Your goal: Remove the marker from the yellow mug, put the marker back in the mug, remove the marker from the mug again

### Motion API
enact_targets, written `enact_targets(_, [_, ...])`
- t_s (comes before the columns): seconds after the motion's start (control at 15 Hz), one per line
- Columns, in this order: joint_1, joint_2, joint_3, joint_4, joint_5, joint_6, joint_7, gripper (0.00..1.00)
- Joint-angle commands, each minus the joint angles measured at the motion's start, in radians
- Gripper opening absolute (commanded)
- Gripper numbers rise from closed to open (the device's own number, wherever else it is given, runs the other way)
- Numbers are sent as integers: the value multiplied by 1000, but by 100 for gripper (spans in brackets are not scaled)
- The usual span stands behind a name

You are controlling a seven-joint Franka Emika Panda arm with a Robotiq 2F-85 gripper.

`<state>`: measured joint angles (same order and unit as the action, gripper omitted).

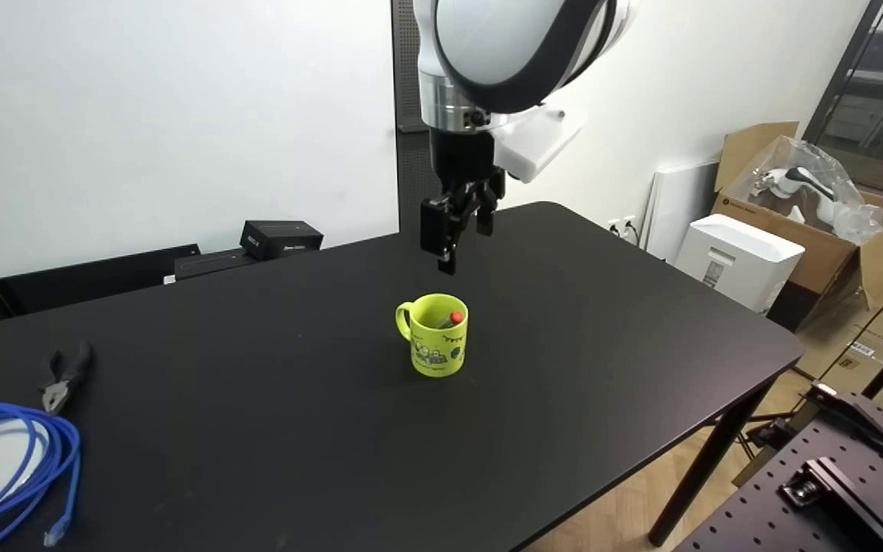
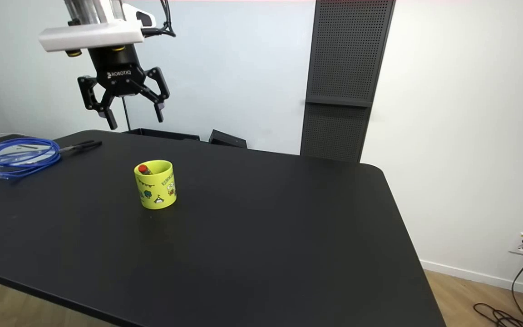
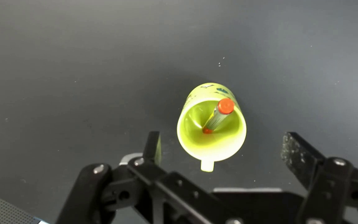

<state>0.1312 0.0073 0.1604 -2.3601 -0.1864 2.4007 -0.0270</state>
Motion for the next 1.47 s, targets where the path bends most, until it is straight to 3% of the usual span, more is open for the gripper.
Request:
enact_targets(0.0, [21,30,6,22,-38,-39,72,100])
enact_targets(0.67, [28,114,-26,23,-151,-48,183,100])
enact_targets(1.33, [34,184,-39,47,-125,-52,178,100])
enact_targets(1.4, [35,188,-39,48,-124,-53,176,95])
